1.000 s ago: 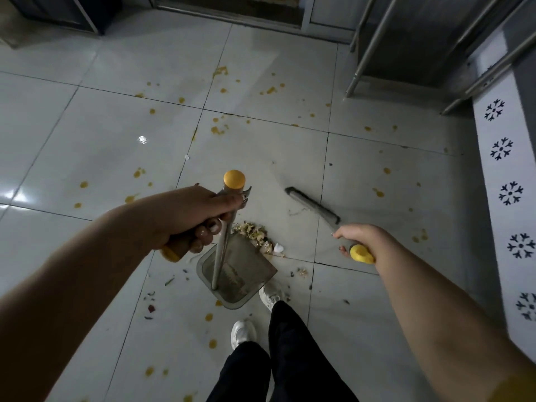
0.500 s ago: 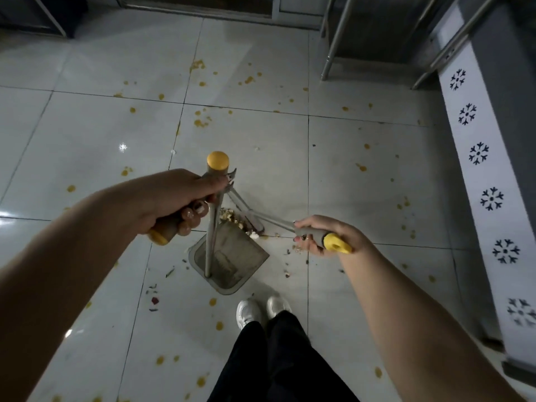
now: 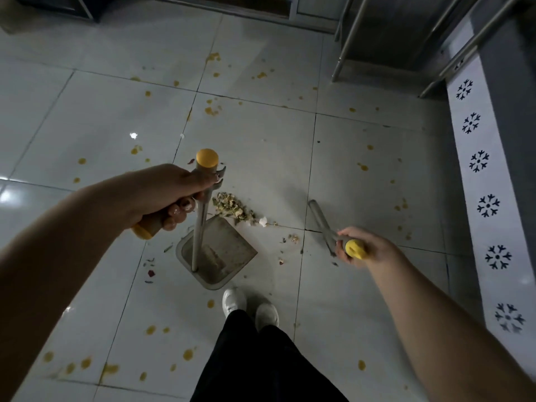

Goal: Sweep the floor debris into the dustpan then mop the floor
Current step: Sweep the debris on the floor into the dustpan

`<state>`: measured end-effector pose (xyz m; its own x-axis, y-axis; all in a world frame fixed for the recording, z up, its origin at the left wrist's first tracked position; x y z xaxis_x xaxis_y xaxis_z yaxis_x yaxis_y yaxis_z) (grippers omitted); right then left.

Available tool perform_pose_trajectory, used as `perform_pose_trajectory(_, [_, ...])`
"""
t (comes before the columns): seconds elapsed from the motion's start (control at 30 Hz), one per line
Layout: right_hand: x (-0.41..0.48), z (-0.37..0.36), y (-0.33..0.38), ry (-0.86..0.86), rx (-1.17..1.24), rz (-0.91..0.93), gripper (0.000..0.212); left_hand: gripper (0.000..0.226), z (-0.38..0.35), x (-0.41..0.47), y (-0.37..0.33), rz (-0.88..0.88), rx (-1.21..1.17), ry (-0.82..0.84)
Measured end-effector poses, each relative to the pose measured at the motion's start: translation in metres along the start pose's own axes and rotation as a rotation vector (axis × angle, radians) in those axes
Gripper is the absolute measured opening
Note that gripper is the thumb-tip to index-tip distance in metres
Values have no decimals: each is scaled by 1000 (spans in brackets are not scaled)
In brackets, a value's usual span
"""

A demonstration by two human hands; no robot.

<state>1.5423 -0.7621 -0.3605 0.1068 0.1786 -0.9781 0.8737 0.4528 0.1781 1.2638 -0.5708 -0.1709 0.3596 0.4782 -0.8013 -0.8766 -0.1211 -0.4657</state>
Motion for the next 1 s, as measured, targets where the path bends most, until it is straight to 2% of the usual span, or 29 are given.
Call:
perform_pose_trajectory(0.23, [-4,15,-86,-19,110,-7,20,35,-17,-22,32,1,-19,-5])
perform_pose_trajectory(0.4, [3,-26,-148,40,38,-46,19,37,-24,-32,52,-25,-9,9])
perform_pose_trajectory(0.53, [4,-68,-191,131,205,-141,9,37,-31,-41,70,-88,23,62])
perform_pose_trajectory(0.7, [7,-76,-183,351,290,-243,24,36,-40,-49,86,-102,66,98])
perform_pose_trajectory(0.8, [-2,-38,-173,391,249,-212,18,36,-47,-55,91,-109,74,130])
perform_pose_trajectory(0.97, [-13,24,-169,189,130,-129,26,36,-55,-60,91,-103,76,148])
perform_pose_trajectory(1.0, [-14,38,-168,147,141,-57,25,36,-57,-60,90,-100,75,151])
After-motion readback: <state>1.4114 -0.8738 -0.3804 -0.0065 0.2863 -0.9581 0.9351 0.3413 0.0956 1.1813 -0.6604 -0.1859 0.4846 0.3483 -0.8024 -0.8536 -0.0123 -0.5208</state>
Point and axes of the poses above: each hand's wrist, its own x-axis towards the middle knuckle, its own z-axis out of the back of the hand, y = z × x, the point moved 5 cm from there along x, towards the middle knuckle, and after that the axes turned 15 degrees about x, right-handed, at the moved point
